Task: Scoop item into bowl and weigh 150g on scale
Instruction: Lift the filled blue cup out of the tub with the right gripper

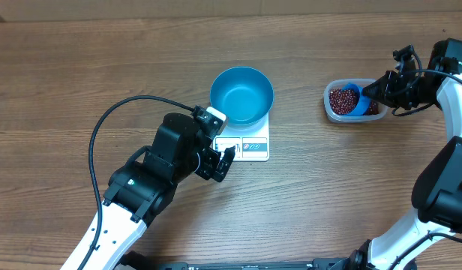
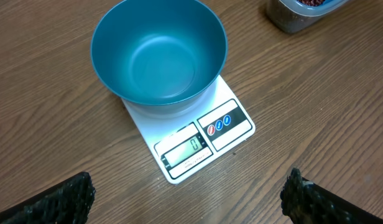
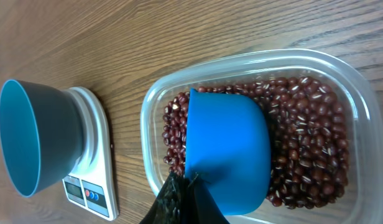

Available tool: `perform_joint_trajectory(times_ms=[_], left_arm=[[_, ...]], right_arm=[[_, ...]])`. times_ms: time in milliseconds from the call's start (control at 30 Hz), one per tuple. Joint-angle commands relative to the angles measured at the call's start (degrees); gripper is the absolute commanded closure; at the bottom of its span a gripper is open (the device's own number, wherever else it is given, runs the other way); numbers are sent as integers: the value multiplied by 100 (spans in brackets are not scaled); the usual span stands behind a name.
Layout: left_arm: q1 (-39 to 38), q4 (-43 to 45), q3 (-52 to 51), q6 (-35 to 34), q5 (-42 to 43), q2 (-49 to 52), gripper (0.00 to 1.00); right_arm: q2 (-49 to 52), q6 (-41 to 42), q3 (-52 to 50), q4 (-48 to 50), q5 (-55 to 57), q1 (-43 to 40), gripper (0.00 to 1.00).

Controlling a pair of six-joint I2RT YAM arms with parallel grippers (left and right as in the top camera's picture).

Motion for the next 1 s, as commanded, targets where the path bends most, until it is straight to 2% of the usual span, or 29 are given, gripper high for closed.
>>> perform_joint_trajectory(times_ms=[0, 600, 967], left_arm=[[35, 2, 111, 85, 63, -11, 0], [35, 4, 111, 85, 63, -11, 0], [35, 4, 111, 68, 63, -11, 1]], right_arm=[[46, 0, 7, 7, -409, -9, 96], [46, -2, 7, -26, -1279, -916, 96], [46, -24, 7, 24, -2450, -1233, 96]])
